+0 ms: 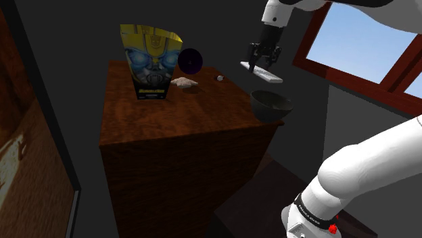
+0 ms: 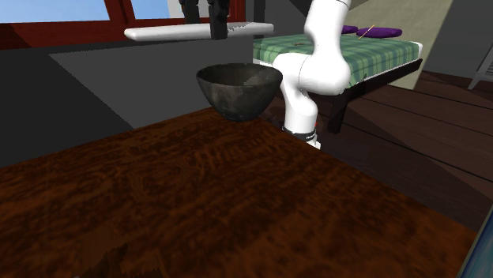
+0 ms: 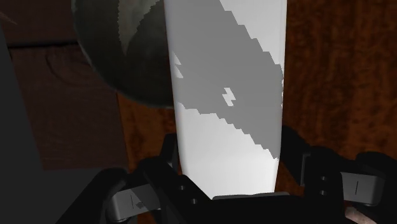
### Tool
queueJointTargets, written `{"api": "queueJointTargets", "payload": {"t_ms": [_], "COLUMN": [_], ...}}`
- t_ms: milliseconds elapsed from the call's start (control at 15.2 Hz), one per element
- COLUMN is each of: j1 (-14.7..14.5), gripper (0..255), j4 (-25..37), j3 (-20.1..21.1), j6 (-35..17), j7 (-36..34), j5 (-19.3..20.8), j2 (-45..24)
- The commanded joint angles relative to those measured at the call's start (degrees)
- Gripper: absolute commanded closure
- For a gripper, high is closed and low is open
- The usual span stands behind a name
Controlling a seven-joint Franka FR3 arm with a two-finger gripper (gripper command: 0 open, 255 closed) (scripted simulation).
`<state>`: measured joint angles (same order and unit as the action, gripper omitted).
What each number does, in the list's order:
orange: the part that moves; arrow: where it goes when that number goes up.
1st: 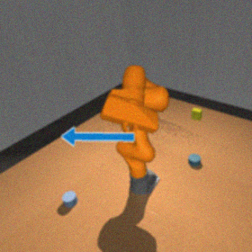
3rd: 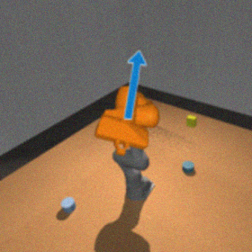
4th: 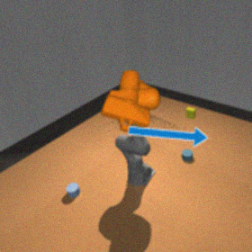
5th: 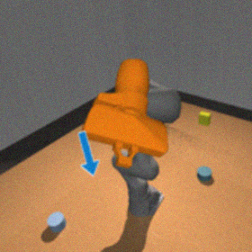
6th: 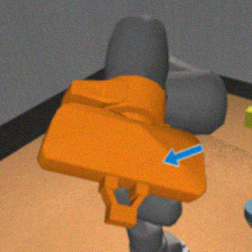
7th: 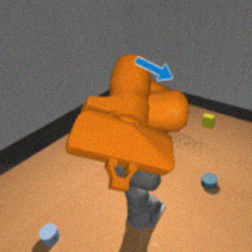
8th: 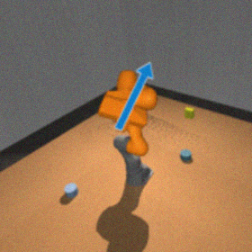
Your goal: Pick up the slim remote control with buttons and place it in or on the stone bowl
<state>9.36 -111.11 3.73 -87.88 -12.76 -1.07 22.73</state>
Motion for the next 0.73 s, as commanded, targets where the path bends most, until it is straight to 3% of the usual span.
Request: {"api": "queueJointTargets", "payload": {"t_ms": [0,330,660], "j1": [0.26,0.8,0.77], "gripper": [255,255,255], "j4": [-3.62,-11.12,-15.94], "j3": [-0.85,-2.82,-2.82], "j6": [0.55,3.29,-0.29], "j7": [1.14,3.55,3.54], "j5": [0.12,0.9,0.88], "j2": [4.17,14.4,15.65]}}
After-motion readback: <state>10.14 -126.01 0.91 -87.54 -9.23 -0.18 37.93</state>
